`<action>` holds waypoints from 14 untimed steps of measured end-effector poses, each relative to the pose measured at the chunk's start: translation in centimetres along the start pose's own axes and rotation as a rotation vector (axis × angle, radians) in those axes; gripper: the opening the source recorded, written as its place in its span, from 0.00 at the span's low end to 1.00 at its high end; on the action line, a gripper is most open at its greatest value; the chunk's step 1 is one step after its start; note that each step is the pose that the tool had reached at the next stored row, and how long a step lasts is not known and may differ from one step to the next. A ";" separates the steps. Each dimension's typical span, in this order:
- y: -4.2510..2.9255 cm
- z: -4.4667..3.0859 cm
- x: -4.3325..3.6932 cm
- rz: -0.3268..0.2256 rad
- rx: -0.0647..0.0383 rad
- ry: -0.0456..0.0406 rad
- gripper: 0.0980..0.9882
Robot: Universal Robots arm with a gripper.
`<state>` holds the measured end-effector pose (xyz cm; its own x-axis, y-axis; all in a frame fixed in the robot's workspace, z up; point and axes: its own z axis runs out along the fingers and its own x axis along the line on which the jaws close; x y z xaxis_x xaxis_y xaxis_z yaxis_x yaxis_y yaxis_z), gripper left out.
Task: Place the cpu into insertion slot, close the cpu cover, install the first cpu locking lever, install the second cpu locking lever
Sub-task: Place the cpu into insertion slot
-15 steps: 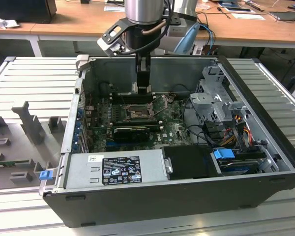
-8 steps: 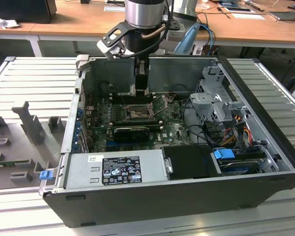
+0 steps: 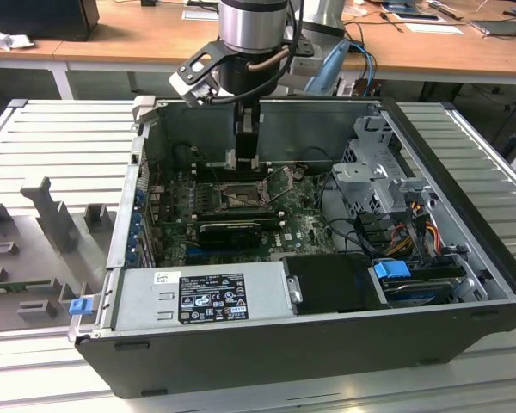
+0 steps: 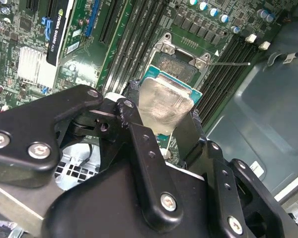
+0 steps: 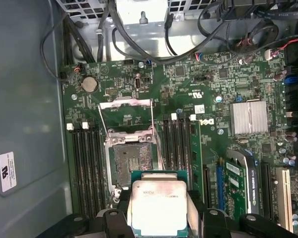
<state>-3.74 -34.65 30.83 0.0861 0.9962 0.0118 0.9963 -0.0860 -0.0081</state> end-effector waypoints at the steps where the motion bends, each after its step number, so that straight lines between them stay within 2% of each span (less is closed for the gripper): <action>1: 0.00 0.05 0.00 0.000 0.002 -0.0001 0.48; 14: 0.00 0.72 -0.01 0.000 0.016 -0.0013 0.48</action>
<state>-3.74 -34.65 30.11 0.0864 0.9962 0.0105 0.9960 -0.0861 -0.0241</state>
